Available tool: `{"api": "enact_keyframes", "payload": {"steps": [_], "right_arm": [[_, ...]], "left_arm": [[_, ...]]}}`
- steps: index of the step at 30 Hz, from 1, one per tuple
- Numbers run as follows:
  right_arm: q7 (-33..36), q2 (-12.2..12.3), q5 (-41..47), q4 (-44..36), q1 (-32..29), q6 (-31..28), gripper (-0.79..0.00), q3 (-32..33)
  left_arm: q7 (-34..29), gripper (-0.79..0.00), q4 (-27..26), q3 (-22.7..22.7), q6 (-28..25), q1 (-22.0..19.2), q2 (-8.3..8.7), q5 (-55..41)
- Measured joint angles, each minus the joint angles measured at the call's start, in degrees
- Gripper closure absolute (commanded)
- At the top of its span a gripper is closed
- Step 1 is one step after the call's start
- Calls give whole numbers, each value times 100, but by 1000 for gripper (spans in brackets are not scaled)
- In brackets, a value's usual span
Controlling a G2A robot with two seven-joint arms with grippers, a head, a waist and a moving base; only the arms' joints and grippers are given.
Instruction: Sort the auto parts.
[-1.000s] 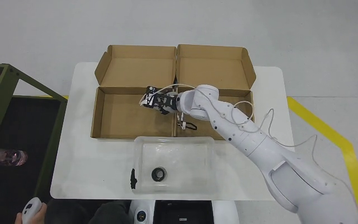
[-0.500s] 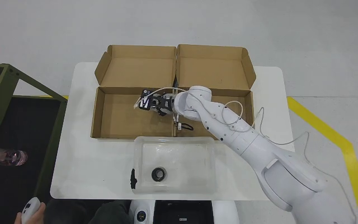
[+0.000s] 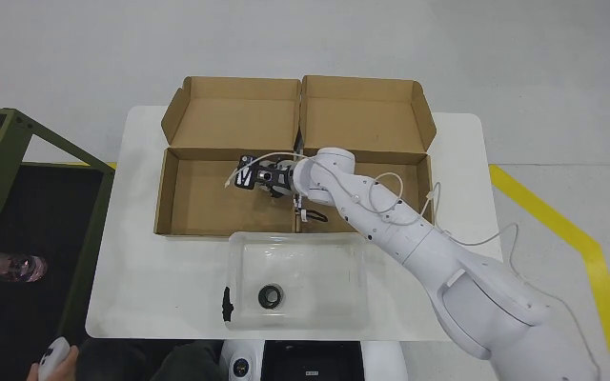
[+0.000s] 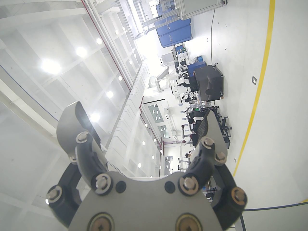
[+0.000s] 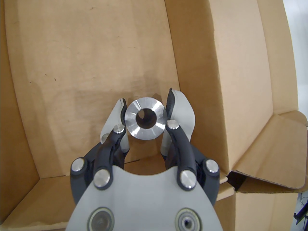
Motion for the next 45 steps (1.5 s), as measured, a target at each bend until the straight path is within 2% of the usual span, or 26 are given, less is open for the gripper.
{"api": "enact_keyframes", "payload": {"steps": [9, 21, 31, 37, 45], "right_arm": [[-188, 31, -104, -215, -28, -127, -323, 259], [-75, 350, -103, -1552, -463, -602, -320, 994], [100, 783, -67, -3263, -1609, -1152, -308, 1856], [310, 990, -211, -4196, -2334, -1508, -311, 2156], [464, 1197, -377, -5052, -3128, -1858, -311, 2409]], "left_arm": [[0, -785, 0, 0, 0, 0, 0, 0], [0, -785, 0, 0, 0, 0, 0, 0], [0, -785, 0, 0, 0, 0, 0, 0], [0, -785, 0, 0, 0, 0, 0, 0], [0, -785, 0, 0, 0, 0, 0, 0]]}}
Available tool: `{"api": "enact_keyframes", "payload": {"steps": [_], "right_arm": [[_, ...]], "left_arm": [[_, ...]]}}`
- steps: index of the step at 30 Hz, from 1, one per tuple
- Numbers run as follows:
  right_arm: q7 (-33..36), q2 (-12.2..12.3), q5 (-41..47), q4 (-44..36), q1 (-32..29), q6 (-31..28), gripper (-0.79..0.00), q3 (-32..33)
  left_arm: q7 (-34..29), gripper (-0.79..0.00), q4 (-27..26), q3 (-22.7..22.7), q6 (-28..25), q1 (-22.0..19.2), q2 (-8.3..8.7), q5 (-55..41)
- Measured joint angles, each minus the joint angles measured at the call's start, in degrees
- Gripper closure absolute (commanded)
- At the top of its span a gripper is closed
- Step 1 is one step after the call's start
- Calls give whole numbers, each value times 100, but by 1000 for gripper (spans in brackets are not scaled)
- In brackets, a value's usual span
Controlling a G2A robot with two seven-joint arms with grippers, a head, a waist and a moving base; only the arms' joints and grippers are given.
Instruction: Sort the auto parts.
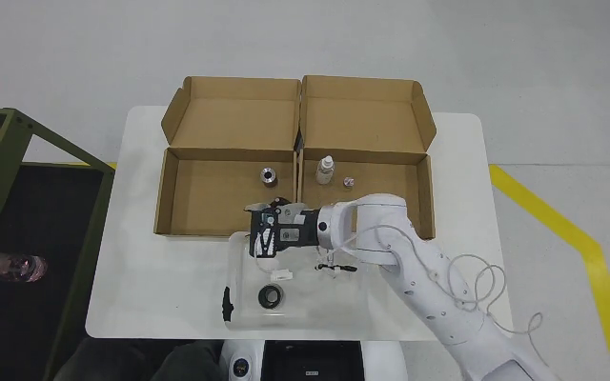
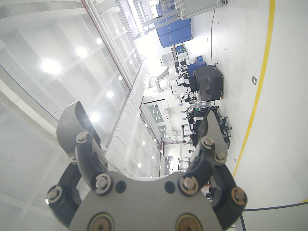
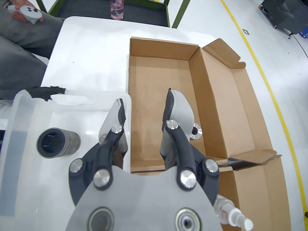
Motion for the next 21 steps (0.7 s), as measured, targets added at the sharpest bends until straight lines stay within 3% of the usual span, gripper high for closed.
{"api": "enact_keyframes", "payload": {"steps": [21], "right_arm": [[19, 352, -590, -794, -1183, -586, -320, 109]], "left_arm": [[0, -785, 0, 0, 0, 0, 0, 0]]}}
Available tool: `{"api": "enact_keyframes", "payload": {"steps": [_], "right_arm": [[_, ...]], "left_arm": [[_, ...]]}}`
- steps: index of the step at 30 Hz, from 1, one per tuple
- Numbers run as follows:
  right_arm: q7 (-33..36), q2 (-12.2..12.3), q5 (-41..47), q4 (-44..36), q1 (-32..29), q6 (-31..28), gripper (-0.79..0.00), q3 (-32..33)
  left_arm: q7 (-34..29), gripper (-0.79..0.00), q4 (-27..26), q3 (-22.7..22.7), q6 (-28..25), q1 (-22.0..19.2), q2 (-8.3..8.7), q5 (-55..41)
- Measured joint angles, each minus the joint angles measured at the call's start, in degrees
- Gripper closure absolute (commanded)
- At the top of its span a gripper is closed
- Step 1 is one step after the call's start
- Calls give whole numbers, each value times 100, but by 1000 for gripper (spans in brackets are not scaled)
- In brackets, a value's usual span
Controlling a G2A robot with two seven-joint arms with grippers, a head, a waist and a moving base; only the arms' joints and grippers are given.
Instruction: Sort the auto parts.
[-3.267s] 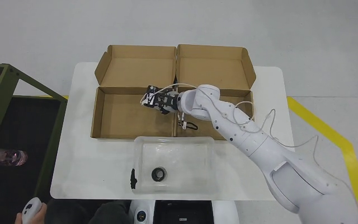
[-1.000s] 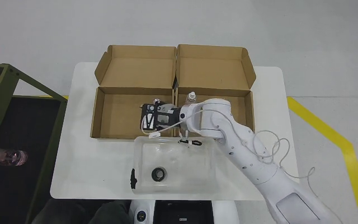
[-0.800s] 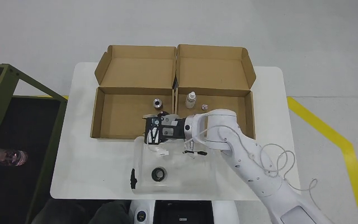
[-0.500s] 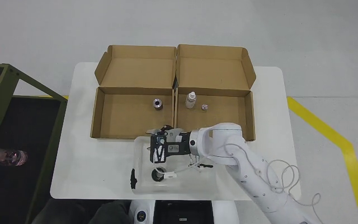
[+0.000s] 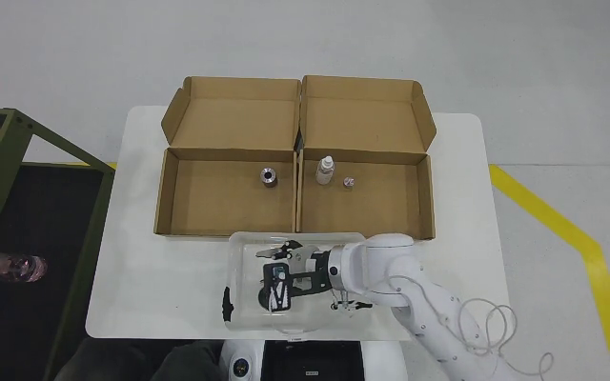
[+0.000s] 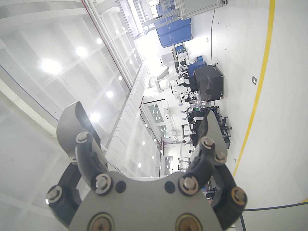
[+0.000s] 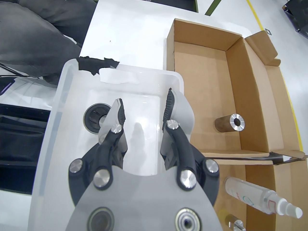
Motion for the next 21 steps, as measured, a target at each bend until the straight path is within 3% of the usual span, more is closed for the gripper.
{"api": "enact_keyframes", "payload": {"steps": [21], "right_arm": [[-121, 197, -595, 53, -382, -250, -348, -331]], "left_arm": [[0, -785, 0, 0, 0, 0, 0, 0]]}}
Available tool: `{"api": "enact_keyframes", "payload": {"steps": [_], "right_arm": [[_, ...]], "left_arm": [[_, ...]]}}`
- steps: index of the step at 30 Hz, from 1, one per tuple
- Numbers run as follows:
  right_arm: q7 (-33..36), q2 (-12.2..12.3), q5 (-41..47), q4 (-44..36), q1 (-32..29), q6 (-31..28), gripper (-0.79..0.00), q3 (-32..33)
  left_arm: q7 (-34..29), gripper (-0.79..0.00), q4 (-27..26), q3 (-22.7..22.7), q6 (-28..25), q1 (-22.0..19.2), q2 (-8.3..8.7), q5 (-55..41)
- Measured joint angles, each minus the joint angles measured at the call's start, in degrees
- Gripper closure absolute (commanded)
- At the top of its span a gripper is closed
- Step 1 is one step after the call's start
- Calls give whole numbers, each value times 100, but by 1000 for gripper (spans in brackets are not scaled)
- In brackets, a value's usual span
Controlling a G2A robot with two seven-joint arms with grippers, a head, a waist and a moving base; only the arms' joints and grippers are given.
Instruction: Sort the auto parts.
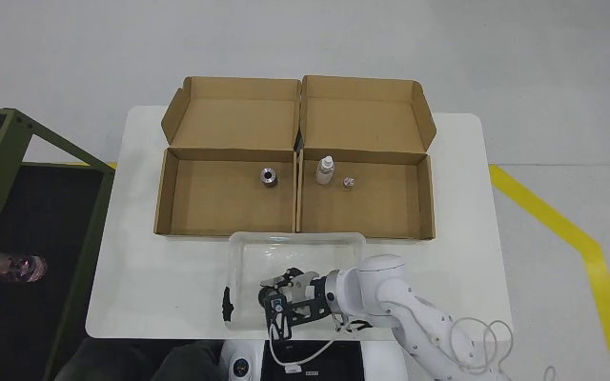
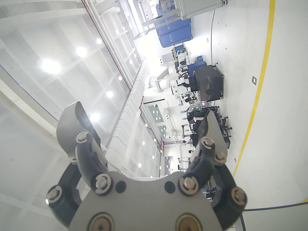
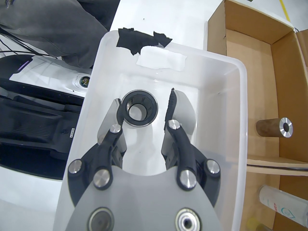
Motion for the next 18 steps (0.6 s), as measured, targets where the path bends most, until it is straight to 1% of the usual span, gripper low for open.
{"api": "enact_keyframes", "payload": {"steps": [13, 18], "right_arm": [[-89, 15, -163, 332, 206, 120, -357, -244], [-125, 26, -84, 285, 243, 107, -363, -292]], "left_arm": [[0, -785, 0, 0, 0, 0, 0, 0], [0, -785, 0, 0, 0, 0, 0, 0]]}}
